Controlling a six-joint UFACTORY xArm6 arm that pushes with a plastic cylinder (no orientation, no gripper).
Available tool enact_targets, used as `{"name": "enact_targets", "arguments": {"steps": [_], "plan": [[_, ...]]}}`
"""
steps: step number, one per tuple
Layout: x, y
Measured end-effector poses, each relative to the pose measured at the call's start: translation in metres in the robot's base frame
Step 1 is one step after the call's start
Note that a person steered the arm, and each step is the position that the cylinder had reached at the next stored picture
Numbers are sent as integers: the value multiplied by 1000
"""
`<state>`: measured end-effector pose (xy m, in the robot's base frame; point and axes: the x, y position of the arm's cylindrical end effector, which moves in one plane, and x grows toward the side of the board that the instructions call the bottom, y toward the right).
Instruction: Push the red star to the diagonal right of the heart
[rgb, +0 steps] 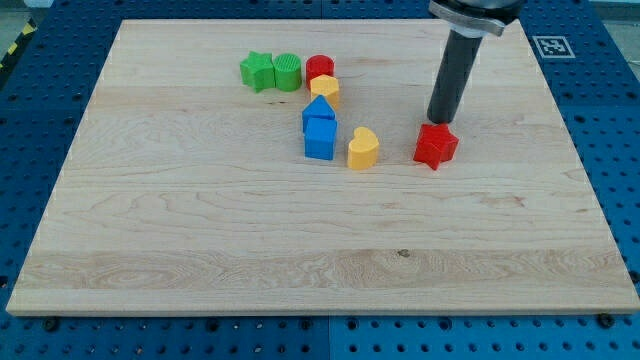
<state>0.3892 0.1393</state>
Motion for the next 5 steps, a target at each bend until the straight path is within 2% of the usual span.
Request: {"name": "enact_targets", "arguments": {"steps": [1, 2, 4, 5], "plan": [[7, -9], [20, 16], [57, 13], [59, 25]]}}
